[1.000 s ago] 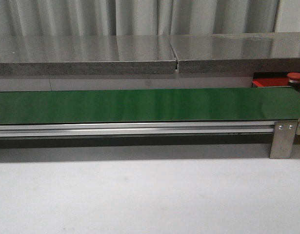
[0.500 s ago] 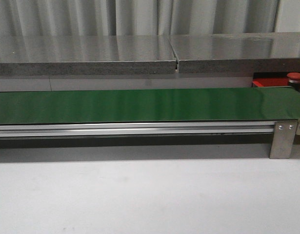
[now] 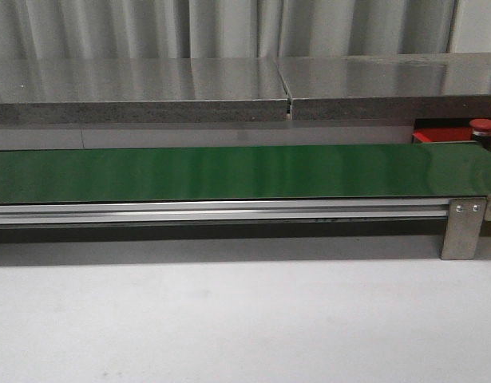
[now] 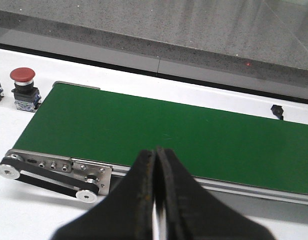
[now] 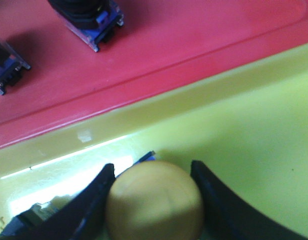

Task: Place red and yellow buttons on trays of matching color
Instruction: 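Lower the yellow button into the yellow tray and open the right gripper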

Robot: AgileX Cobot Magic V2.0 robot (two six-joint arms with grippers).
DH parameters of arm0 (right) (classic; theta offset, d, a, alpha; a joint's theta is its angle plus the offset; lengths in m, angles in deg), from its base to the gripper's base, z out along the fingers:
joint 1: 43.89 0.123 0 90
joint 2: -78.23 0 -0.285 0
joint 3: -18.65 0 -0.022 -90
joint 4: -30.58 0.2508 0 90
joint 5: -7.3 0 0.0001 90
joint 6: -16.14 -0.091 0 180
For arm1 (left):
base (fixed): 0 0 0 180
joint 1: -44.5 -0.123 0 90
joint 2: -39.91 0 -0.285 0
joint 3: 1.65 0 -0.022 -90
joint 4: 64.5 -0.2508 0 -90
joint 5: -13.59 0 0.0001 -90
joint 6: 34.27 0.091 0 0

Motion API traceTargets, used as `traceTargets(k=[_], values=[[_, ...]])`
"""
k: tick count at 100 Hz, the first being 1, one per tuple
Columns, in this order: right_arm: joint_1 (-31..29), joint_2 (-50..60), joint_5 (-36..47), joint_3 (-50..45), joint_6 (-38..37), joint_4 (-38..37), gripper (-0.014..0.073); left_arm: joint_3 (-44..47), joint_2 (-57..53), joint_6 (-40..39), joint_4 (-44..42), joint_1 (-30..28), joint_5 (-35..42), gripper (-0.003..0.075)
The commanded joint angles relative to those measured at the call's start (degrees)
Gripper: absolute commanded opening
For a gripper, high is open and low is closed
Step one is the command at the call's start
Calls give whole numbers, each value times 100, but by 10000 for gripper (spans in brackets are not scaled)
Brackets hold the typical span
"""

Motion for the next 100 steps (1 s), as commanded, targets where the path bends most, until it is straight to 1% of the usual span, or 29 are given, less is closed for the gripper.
traceTargets(k=[1,20,28,33,35,36,38,40,42,47,49,51,54,56,57,58,65,78,100], values=[[-22,178,251,140,-4,78,-13,-170,19,-1,30,50,487,-19],[-22,55,196,140,-4,113,-12,-170,19,-1,30,50,487,-19],[-22,67,188,153,-4,113,22,-170,19,-1,30,50,487,-19],[-22,67,176,167,-4,113,79,-170,19,-1,30,50,487,-19],[-22,67,176,167,-4,113,121,-170,19,-1,30,50,487,-19],[-22,67,176,167,-4,113,121,-170,19,-1,30,50,487,-19],[-22,74,176,167,-4,113,170,-170,19,-1,30,50,487,-19],[-22,75,176,167,-4,113,197,-170,19,-1,30,50,487,-19],[-22,75,173,167,-4,113,254,-170,19,-1,30,50,487,-19],[-22,79,168,167,-4,113,347,-170,19,-1,30,50,487,-19],[-22,82,168,167,-4,113,410,-170,19,-1,30,50,487,-19],[-22,82,168,167,-4,113,456,-170,19,-1,30,50,487,-19],[-22,88,180,167,-4,113,498,-170,19,-1,30,50,487,-19],[-22,87,186,167,-4,113,549,-170,19,-1,30,50,487,-19],[-22,93,192,167,-4,113,549,-170,19,-1,30,50,487,-19],[-22,93,193,167,-4,113,582,-170,19,-1,30,50,487,-19],[-22,115,228,167,-4,113,658,-170,19,-1,30,50,487,-19],[-22,241,303,167,-4,113,664,-170,19,-1,30,50,487,-19],[101,818,316,169,-4,177,664,-170,19,-1,30,50,487,-19]])
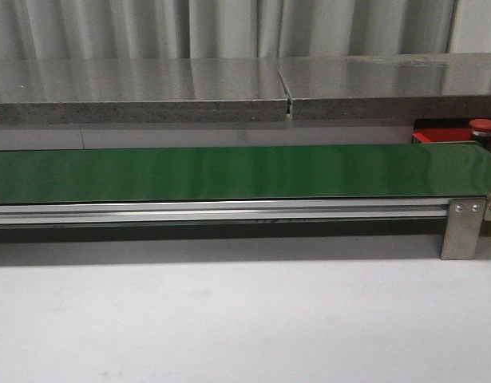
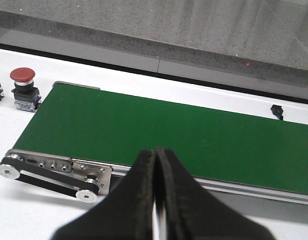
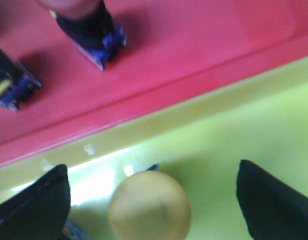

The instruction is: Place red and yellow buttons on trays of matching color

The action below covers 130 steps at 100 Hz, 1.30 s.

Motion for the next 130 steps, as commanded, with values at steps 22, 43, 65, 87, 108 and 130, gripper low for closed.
traceTargets(k=[22,43,65,87,108,130], values=[[661,1397,140,136,168,91,664,-170,19,-1,30,50,487,-19],[1343,2357,-284,129,208,-46,664,-170,19,-1,30,50,487,-19],[1907,3366,-1069,13,219,-190,664,-170,19,-1,30,50,487,-19],[2389,4276,-1378,-717,245,-195,664,-170,19,-1,30,50,487,-19],[2474,5240,-1414,-1606,245,-195,664,-170,19,-1,30,50,487,-19],[2474,6011,-1562,-2023,240,-195,458,-170,19,-1,30,50,487,-19]])
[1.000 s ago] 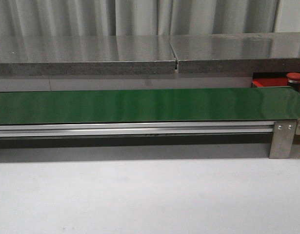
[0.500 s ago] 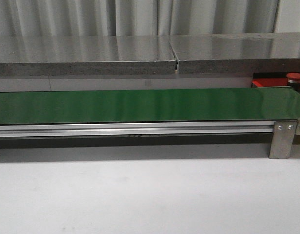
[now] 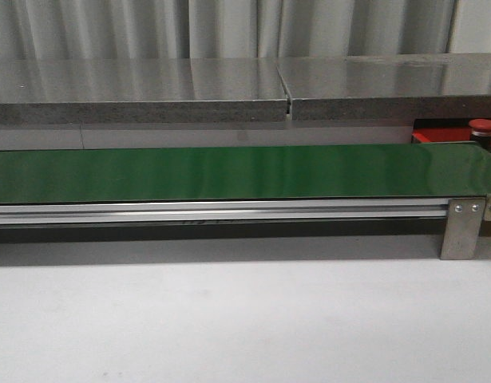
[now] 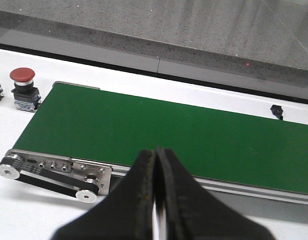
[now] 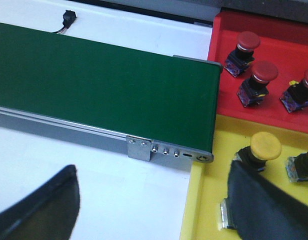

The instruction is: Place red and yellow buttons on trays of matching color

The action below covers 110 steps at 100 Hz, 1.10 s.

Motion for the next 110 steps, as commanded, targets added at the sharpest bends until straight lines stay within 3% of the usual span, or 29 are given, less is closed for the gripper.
traceTargets(k=[1,19,24,110], values=[[1,299,253,56,53,52,444,-170,19,-1,30,50,487,-19],[1,520,234,26,53,52,7,-170,19,-1,30,50,487,-19],[1,521,234,26,53,52,-73,-170,19,-1,30,50,487,-19],[1,521,234,26,53,61,-68,-170,19,-1,30,50,500,-19]])
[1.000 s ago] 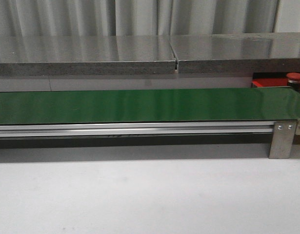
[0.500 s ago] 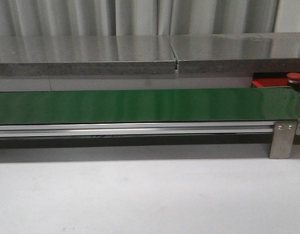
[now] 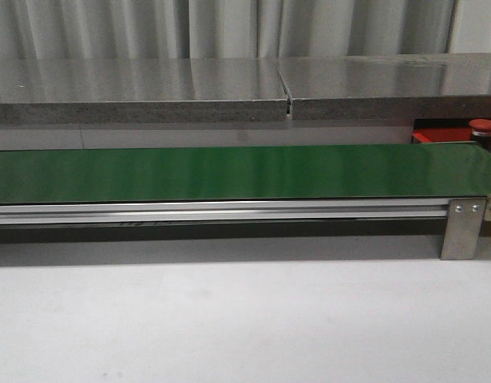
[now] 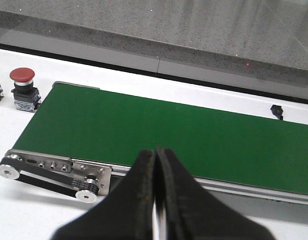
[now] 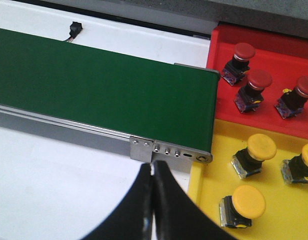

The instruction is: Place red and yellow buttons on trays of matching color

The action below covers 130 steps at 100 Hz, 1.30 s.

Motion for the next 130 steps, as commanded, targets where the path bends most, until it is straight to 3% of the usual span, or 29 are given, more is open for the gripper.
traceTargets(k=[1,14,21,28,43,50,86,102,119,130], values=[[1,24,351,149,53,61,-68,-170,19,-1,30,50,500,-19],[1,24,351,149,53,61,-68,-170,19,-1,5,50,488,-16],[1,24,351,149,53,61,-68,-170,19,-1,-4,50,488,27],[1,24,351,149,53,61,-68,-170,19,-1,-4,50,488,144],[1,24,351,149,53,61,-68,-170,19,-1,-4,50,442,536],[1,24,351,149,53,61,-68,-170,19,-1,-4,50,481,624],[1,24,358,149,53,61,-69,-397,238,-67,8,-209,661,578],[1,24,358,149,53,61,-69,-1138,1140,-67,50,-887,492,578],[1,24,358,149,53,61,-69,-1911,2365,-67,658,-1757,545,578],[1,24,358,149,53,61,-69,-2335,3233,-67,760,-1991,798,577]])
